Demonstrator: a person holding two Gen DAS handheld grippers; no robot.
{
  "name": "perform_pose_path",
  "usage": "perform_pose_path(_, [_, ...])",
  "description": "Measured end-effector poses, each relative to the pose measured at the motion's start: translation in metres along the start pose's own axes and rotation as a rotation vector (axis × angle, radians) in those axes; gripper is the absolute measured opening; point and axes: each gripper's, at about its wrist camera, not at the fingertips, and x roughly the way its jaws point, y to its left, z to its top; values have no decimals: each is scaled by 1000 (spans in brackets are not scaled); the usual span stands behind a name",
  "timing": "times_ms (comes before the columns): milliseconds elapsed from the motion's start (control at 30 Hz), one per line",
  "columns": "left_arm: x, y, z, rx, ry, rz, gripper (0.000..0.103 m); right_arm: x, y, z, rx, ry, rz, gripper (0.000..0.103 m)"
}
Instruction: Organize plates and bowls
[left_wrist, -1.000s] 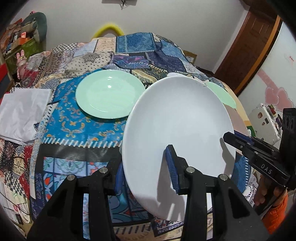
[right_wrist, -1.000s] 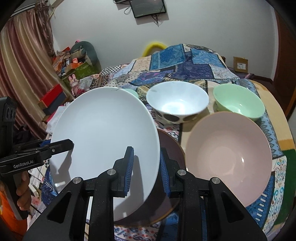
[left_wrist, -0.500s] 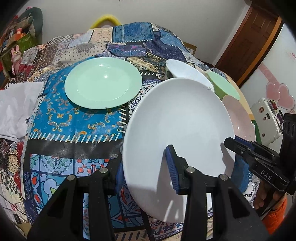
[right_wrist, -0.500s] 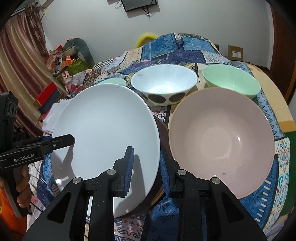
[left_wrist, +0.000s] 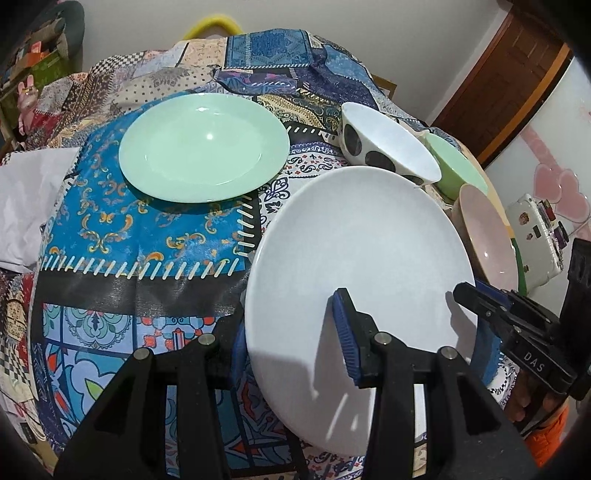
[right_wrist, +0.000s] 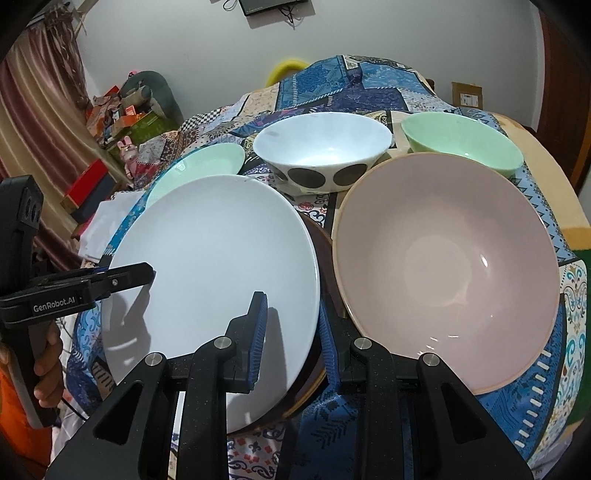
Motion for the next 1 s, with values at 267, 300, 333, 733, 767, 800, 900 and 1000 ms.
perform_pose_path(267, [18,-5,1,29,25,44,42,-2,-3,-5,11,-15,-25,25])
perform_pose_path(300, [18,-5,1,30,24,46,42,-2,-4,-5,13,-17,-23,25])
perform_pose_path(333, [18,-6,1,31,22,47,42,-2,-4,-5,10,-18,-28,25])
perform_pose_path(733, [14,-9,-1,52,12,52,42,-4,1,-5,-15,-23,-70,27])
perform_pose_path(767, [12,-10,-1,57,4,57,42,-5,2,-7,-19,-18,-84,28])
perform_pose_path(800, [9,-12,-1,66,-4,59,42,-5,2,-8,-23,-15,-88,28])
perform_pose_path(900, [2,-14,-1,76,-20,63,42,-11,1,-9,-29,-26,-77,28])
perform_pose_path(1000, [-5,-14,-2,75,-32,62,42,-20,6,-7,-45,-56,-71,28])
